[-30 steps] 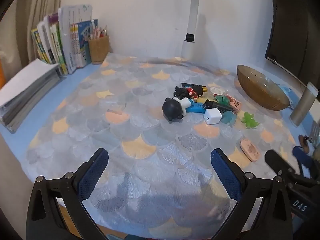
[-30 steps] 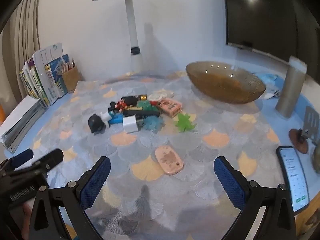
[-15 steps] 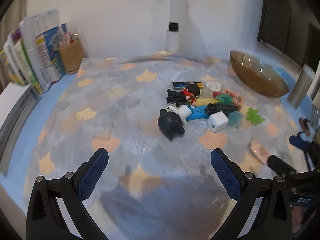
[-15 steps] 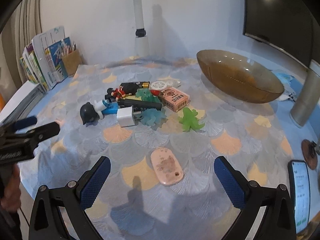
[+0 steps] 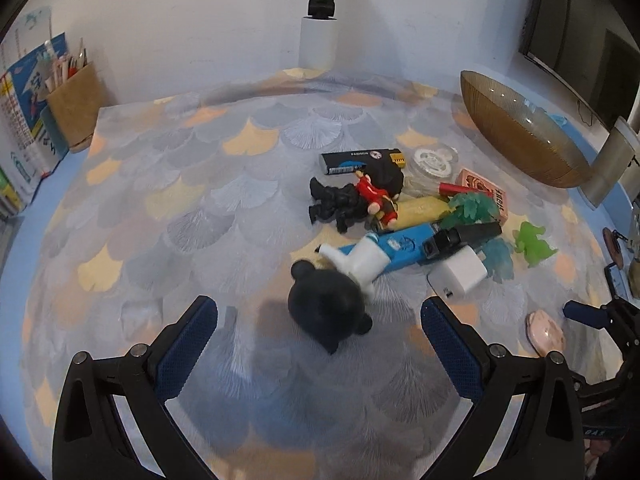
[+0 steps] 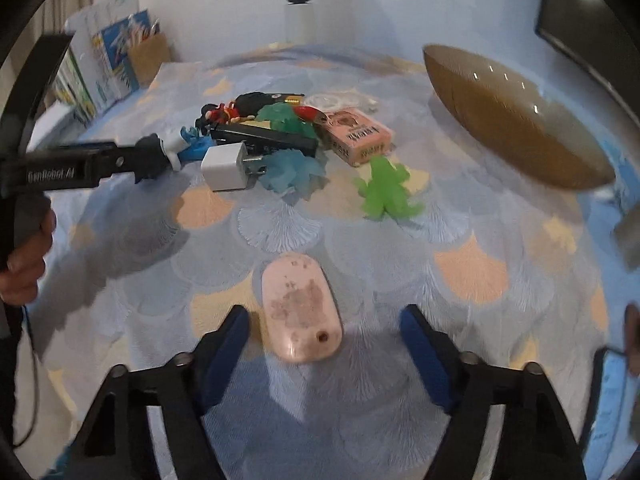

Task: Organize rigid objects
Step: 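Reach the left tool to the black penguin while the right tool reaches the pink soap, then grasp the black penguin with the left tool while the right tool grasps the pink soap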

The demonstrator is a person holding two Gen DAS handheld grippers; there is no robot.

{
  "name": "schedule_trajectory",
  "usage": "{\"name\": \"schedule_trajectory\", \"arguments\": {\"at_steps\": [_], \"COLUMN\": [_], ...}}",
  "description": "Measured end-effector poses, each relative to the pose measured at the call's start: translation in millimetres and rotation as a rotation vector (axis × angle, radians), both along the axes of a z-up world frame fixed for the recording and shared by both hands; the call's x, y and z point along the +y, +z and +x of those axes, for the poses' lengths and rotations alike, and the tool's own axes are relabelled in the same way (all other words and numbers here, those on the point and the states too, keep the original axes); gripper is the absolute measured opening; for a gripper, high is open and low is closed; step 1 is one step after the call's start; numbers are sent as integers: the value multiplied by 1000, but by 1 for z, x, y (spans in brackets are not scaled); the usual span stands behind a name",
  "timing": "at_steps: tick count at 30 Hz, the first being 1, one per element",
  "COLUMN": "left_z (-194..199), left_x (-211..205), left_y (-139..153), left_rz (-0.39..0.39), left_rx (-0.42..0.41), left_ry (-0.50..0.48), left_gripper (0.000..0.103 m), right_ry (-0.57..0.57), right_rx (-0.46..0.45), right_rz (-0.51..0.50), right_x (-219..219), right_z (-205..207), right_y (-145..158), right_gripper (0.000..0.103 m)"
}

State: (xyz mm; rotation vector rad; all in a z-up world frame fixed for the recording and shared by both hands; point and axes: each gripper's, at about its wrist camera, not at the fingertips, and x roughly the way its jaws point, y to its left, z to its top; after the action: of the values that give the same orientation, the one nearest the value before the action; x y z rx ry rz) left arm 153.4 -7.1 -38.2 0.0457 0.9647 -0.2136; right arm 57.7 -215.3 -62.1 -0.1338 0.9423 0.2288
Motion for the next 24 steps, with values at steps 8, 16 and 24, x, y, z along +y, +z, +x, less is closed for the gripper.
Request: {"name": "schedule_trajectory", "arguments": {"at_steps": [8,16,24], "left_z": [10,-7,-23], "left_x": [-7,-4,-7], "left_y": [-12,-8,-14], "left_rz": [5,-27,-67], "left_rx": [18,-2,25], "left_ry": [-23,12,45], "left_gripper": [47,46,46], "right_ry": [68,76,104], "right_rx": [-7,-63,0], "right_rz": [6,26,86], "right_x": [14,7,-10], "right_z": [11,20,29], "right_y": [7,26,16], "right_gripper": [34,34,34]}}
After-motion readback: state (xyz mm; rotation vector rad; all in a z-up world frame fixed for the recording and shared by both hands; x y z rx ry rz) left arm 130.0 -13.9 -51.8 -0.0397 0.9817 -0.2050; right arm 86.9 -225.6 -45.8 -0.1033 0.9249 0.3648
